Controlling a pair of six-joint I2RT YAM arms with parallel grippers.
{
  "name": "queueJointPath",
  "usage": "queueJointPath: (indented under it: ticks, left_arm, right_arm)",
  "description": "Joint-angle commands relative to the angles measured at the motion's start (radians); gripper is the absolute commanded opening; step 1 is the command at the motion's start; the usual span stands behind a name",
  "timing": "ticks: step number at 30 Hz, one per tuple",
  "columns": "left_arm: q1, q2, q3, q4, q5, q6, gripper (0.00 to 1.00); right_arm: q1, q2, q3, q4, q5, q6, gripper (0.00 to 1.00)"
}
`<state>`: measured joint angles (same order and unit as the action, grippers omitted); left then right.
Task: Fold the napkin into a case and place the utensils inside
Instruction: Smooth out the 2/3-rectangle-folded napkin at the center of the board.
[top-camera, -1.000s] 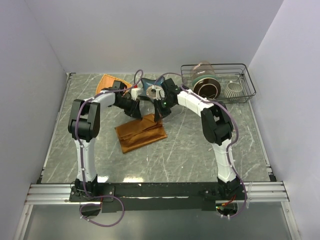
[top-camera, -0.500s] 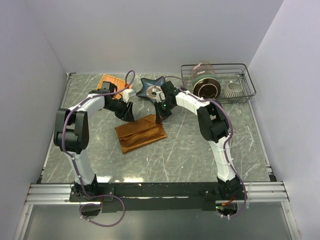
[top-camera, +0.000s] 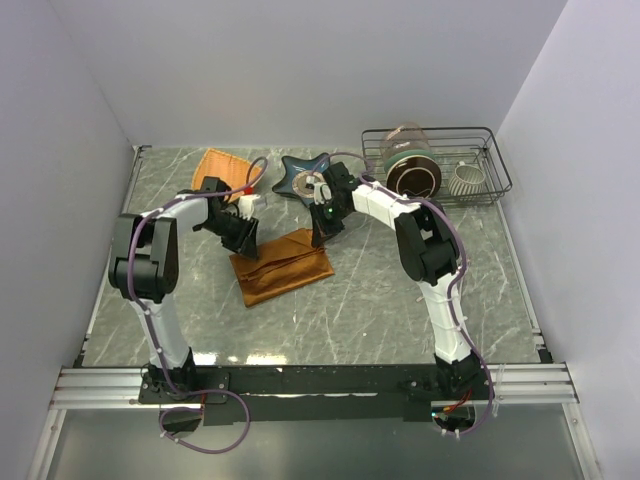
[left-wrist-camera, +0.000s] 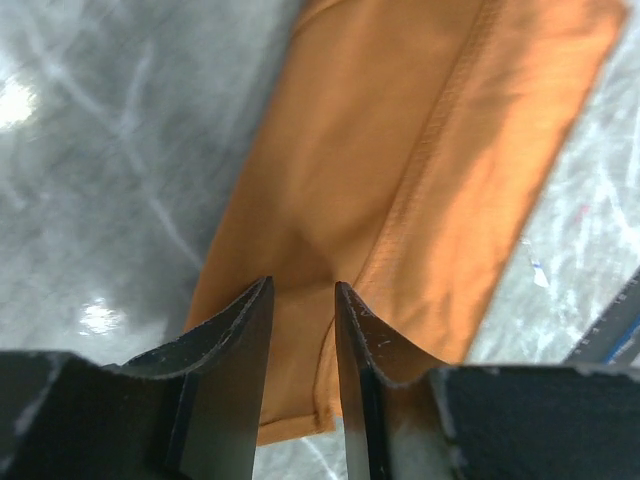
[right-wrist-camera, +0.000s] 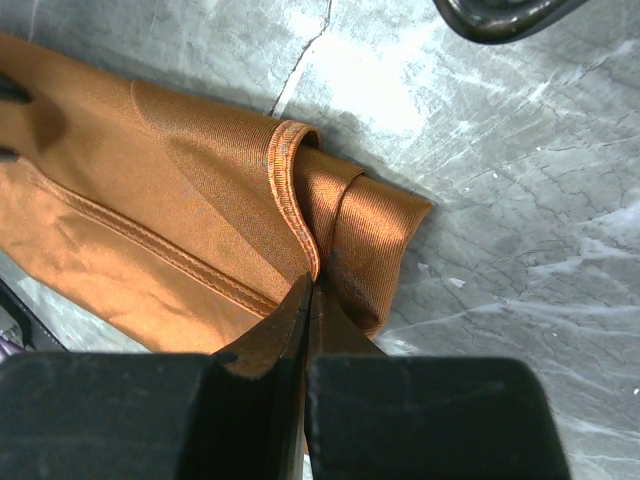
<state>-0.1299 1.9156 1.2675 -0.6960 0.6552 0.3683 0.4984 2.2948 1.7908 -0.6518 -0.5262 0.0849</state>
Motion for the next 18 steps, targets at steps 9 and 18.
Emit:
queueJointPath:
  ticks: [9, 18]
  left_arm:
    - [0.003, -0.178, -0.048, 0.154, 0.072, 0.041, 0.51]
    - [-0.387, -0.512, -0.411, 0.484, -0.419, 0.09, 0.56]
  right_arm:
    - [-0.015, -0.003, -0.064, 0.041, 0.077, -0.014, 0.0]
    - [-0.012, 0.0, -0.062, 0.046, 0.069, 0.004, 0.0]
